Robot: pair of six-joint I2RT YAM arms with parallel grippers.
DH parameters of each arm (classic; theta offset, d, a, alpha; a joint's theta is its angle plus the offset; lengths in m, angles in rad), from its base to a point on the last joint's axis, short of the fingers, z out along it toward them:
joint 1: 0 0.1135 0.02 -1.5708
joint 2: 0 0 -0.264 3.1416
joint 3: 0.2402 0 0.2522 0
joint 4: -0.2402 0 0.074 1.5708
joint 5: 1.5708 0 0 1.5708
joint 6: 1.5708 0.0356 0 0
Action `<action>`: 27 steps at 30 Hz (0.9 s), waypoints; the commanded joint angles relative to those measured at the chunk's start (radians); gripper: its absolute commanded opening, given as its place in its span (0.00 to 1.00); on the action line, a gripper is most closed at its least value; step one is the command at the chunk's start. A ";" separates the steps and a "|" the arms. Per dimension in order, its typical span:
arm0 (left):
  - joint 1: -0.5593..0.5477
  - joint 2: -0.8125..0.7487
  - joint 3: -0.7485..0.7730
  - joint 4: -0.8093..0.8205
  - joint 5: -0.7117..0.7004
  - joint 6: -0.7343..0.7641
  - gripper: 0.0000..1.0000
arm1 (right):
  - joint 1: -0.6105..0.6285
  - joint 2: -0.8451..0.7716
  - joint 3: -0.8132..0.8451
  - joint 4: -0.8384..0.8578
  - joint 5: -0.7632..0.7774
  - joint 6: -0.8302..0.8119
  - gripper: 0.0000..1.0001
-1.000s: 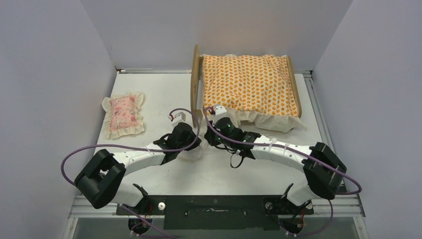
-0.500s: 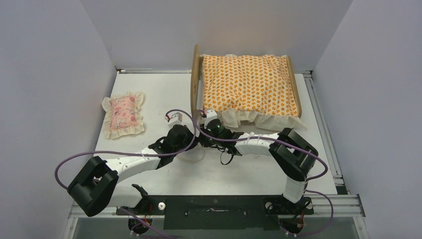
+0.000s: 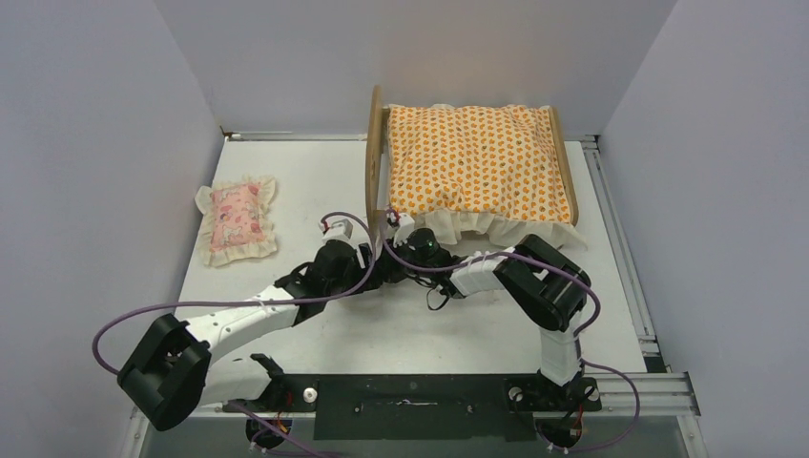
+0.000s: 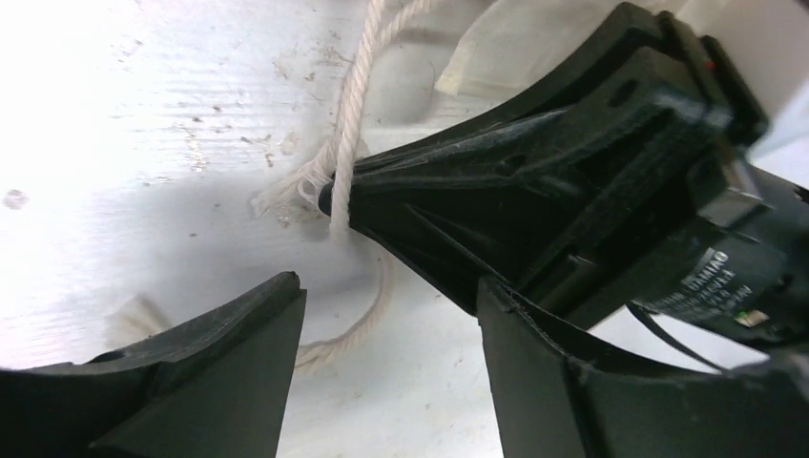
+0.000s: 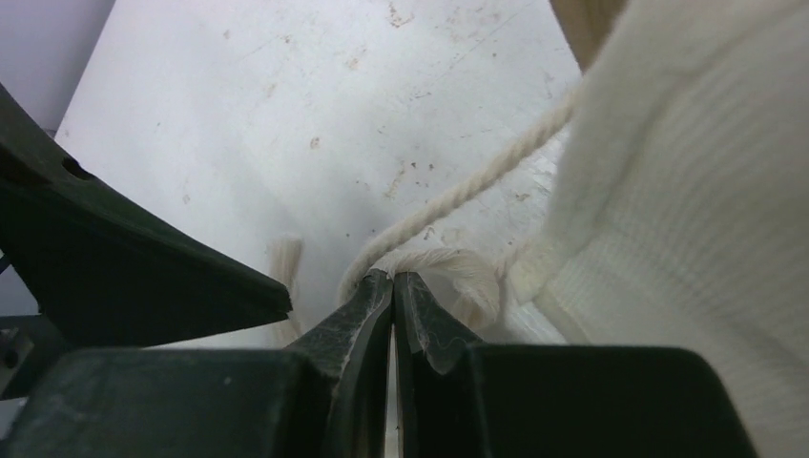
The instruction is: Set up the pet bed
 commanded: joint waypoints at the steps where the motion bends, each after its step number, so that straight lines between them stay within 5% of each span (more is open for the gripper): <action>1: 0.019 -0.102 0.092 -0.118 -0.006 0.084 0.65 | 0.006 0.045 -0.014 0.195 -0.108 0.034 0.05; 12: 0.214 -0.019 0.073 -0.204 0.047 -0.032 0.52 | 0.001 0.096 -0.015 0.287 -0.135 0.073 0.05; 27: 0.215 0.214 0.151 -0.191 0.114 -0.070 0.40 | 0.000 0.120 0.008 0.278 -0.142 0.077 0.05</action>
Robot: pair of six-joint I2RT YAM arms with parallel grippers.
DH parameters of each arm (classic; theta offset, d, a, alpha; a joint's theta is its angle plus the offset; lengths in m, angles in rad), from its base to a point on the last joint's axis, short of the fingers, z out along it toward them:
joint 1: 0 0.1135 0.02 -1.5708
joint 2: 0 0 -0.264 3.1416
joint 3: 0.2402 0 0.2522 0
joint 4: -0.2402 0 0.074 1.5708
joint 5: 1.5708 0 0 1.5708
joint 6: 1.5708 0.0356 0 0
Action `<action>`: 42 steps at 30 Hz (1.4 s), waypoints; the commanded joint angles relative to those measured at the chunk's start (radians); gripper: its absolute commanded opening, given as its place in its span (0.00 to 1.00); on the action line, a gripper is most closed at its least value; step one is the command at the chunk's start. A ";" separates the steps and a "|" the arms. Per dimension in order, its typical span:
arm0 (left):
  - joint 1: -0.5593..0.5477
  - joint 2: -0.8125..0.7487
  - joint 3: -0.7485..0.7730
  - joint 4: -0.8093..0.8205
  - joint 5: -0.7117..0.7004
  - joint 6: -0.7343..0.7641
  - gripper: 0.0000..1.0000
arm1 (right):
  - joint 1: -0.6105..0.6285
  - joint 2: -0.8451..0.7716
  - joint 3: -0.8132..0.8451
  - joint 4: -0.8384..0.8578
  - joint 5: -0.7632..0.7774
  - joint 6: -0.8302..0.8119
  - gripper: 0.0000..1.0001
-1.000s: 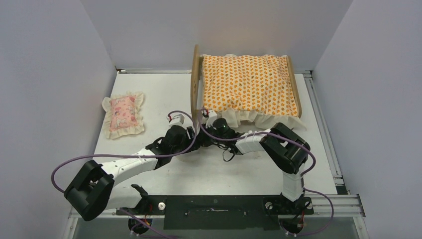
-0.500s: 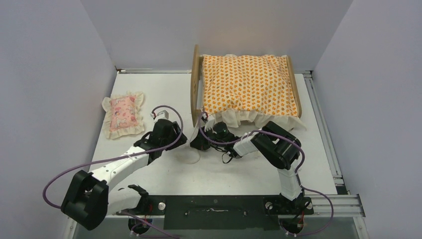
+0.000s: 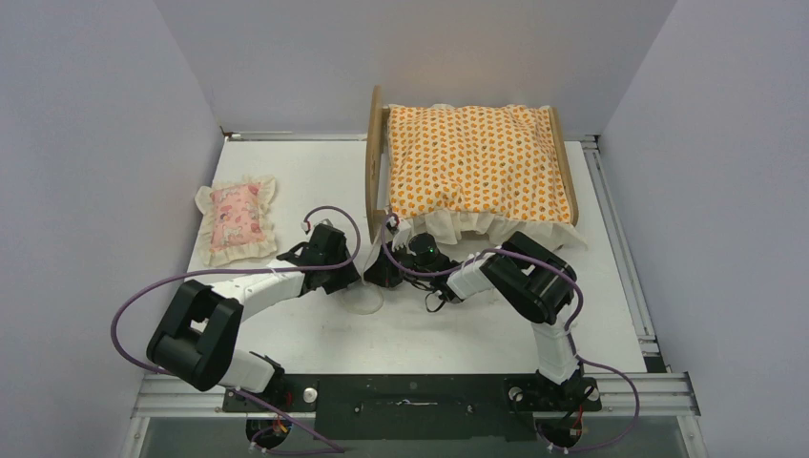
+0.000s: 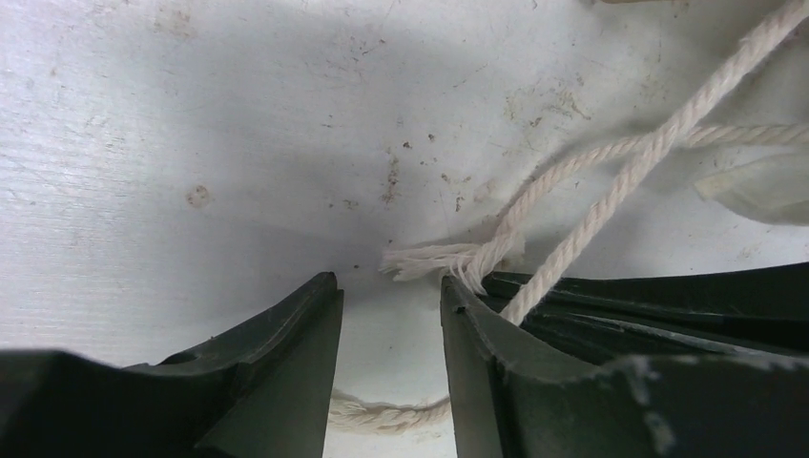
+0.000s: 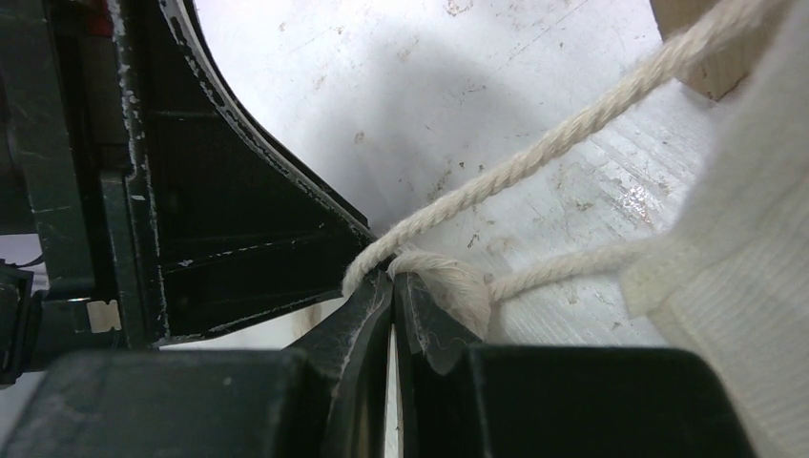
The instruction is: Set up the pet bed
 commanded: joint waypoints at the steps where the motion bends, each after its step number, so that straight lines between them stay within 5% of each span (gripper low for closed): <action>1: 0.001 0.020 0.037 0.039 0.036 -0.030 0.39 | 0.000 0.025 0.034 0.064 -0.021 0.001 0.05; 14: -0.006 0.099 0.005 0.127 0.015 0.002 0.24 | 0.000 0.050 0.030 0.076 -0.024 0.023 0.05; 20: -0.052 0.161 0.023 0.042 -0.091 -0.010 0.00 | -0.002 0.023 0.019 0.030 0.021 0.017 0.12; 31: -0.082 0.108 -0.034 -0.052 -0.242 -0.087 0.00 | 0.001 -0.168 -0.016 -0.149 0.241 0.055 0.40; 37: -0.083 0.093 -0.058 -0.041 -0.238 -0.106 0.00 | 0.022 -0.201 0.031 -0.232 0.349 0.124 0.44; 42: -0.083 0.070 -0.075 -0.028 -0.230 -0.111 0.00 | 0.037 -0.165 0.122 -0.358 0.427 0.145 0.36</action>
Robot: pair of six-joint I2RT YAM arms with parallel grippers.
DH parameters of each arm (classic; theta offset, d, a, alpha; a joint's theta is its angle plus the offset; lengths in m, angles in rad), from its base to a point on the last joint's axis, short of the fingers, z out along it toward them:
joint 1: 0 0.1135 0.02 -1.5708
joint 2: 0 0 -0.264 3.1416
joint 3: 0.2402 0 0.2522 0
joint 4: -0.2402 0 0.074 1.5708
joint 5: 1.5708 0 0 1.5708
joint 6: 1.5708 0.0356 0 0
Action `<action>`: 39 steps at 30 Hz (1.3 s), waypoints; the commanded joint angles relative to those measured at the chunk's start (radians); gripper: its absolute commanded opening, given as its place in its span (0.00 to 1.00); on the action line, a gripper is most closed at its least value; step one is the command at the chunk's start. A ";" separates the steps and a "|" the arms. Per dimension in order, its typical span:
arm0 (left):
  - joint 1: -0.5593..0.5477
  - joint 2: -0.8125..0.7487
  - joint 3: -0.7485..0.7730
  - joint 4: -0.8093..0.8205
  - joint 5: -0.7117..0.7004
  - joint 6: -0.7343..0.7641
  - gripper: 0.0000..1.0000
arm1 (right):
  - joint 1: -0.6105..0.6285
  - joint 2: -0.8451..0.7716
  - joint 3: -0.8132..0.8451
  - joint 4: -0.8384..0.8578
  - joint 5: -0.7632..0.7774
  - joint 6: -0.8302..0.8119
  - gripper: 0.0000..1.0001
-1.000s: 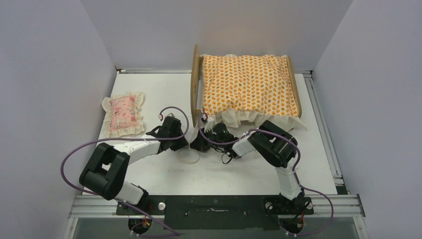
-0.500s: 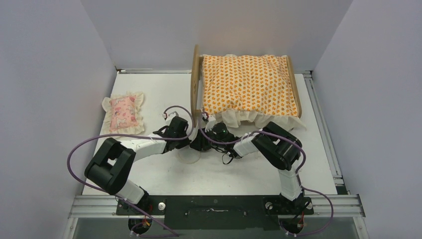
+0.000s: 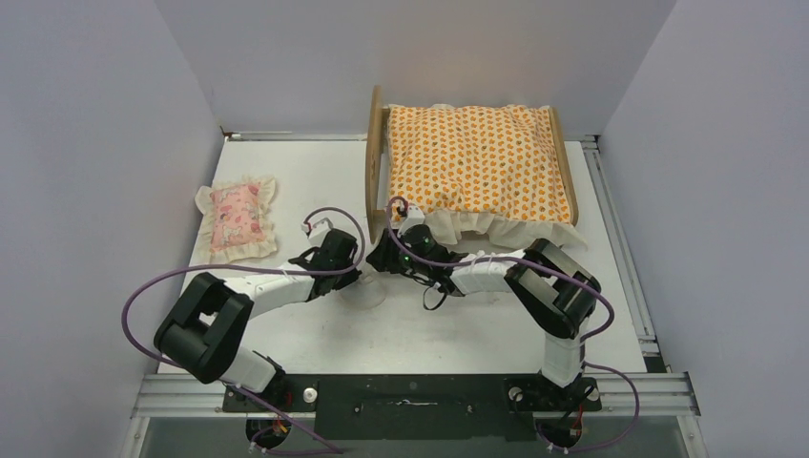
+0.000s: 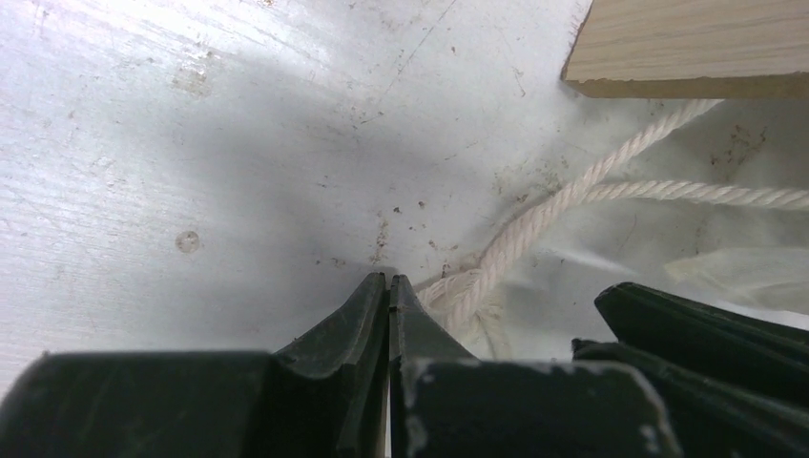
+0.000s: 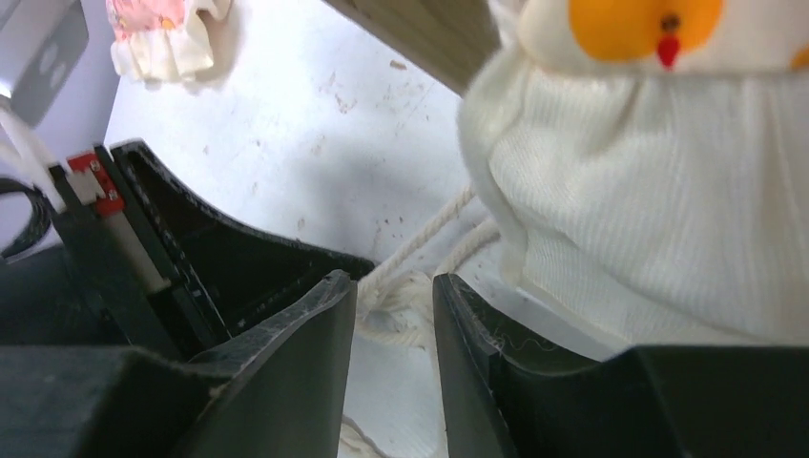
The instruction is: Set up the pet bed
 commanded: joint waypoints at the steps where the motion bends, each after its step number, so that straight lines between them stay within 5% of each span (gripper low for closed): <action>1: -0.001 0.001 -0.064 -0.146 -0.019 0.008 0.00 | 0.020 0.004 0.100 -0.096 0.119 0.049 0.35; 18: -0.001 -0.015 -0.078 -0.122 0.002 0.017 0.00 | 0.081 0.150 0.342 -0.458 0.397 0.148 0.28; 25: -0.001 -0.017 -0.081 -0.115 0.010 0.018 0.00 | 0.082 0.202 0.385 -0.468 0.405 0.128 0.29; 31: -0.001 -0.034 -0.083 -0.137 -0.007 0.018 0.00 | 0.076 0.180 0.357 -0.460 0.406 0.121 0.06; 39: 0.010 -0.050 -0.090 -0.192 -0.053 0.011 0.00 | 0.047 -0.001 0.214 -0.396 0.366 0.058 0.05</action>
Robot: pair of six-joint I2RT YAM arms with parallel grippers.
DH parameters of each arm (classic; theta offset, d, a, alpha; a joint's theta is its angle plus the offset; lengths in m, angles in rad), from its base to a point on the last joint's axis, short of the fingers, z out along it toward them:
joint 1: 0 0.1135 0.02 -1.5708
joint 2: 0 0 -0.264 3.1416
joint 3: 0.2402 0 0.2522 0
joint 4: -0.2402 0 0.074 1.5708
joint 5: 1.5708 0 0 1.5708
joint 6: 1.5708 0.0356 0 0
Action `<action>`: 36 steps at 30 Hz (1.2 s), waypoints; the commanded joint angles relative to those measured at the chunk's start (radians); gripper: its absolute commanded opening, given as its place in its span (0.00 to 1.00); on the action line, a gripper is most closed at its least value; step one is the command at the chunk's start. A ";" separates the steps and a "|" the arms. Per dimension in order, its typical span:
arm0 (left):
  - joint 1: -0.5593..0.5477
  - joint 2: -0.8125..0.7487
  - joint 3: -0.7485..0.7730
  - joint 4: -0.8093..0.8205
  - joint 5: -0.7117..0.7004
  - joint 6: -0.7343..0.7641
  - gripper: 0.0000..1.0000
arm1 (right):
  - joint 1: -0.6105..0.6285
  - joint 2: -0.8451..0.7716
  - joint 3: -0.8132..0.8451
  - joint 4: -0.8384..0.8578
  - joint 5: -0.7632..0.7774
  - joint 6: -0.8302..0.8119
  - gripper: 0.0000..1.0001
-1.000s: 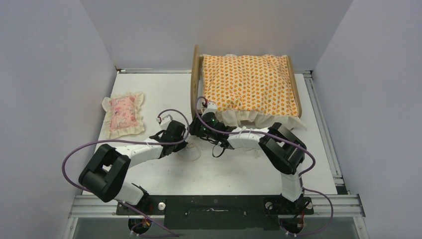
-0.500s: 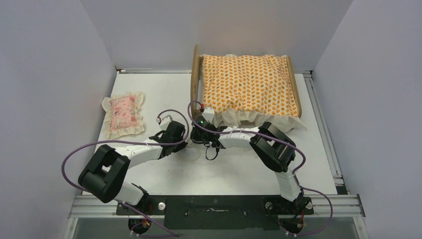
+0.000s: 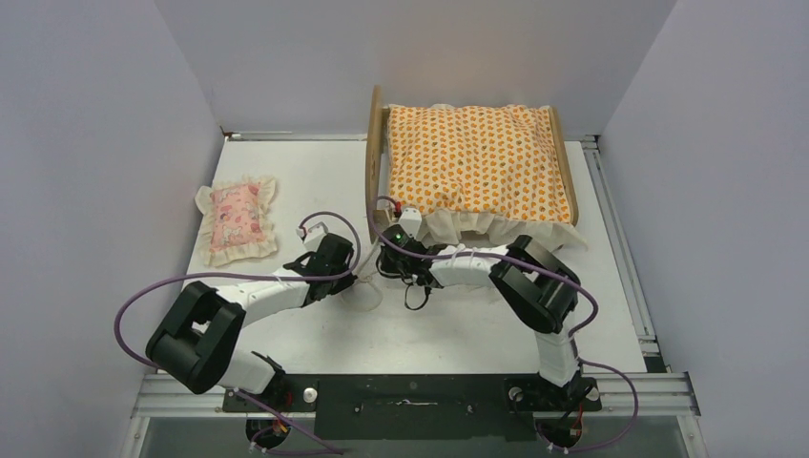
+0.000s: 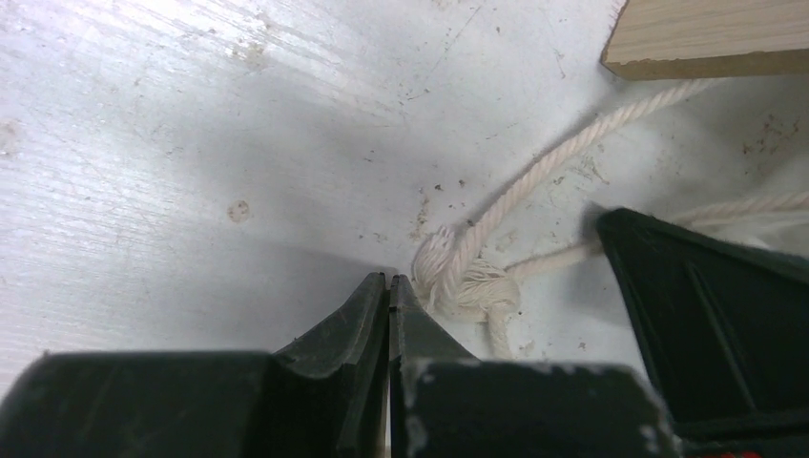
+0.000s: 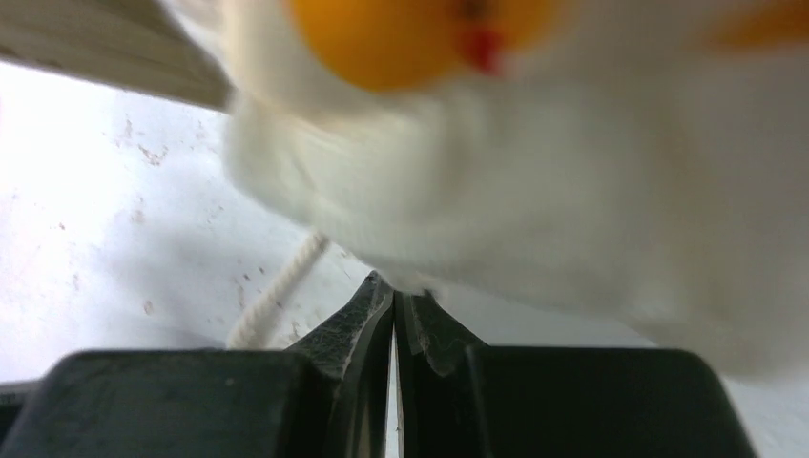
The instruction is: Set up the pet bed
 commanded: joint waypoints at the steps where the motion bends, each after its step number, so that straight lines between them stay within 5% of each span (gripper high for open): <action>1: 0.012 0.008 -0.044 -0.174 -0.043 0.012 0.00 | -0.022 -0.167 -0.092 0.064 -0.018 -0.059 0.05; 8: 0.022 -0.015 -0.051 -0.188 -0.050 0.006 0.00 | -0.022 -0.237 -0.219 0.198 -0.152 -0.142 0.07; 15: 0.022 -0.021 -0.052 -0.175 -0.029 0.003 0.00 | 0.100 -0.237 -0.242 0.200 -0.099 -0.258 0.35; 22: 0.024 -0.042 -0.051 -0.192 -0.045 0.007 0.00 | 0.157 -0.151 -0.232 0.150 -0.003 -0.304 0.50; 27: 0.036 -0.039 -0.037 -0.210 -0.066 0.014 0.00 | 0.160 -0.121 -0.244 0.083 0.027 -0.321 0.33; 31: 0.056 -0.030 -0.027 -0.219 -0.074 0.024 0.00 | 0.159 -0.185 -0.291 0.001 0.085 -0.319 0.06; 36: 0.090 -0.030 -0.015 -0.236 -0.086 0.035 0.00 | 0.133 -0.323 -0.358 -0.135 0.153 -0.271 0.05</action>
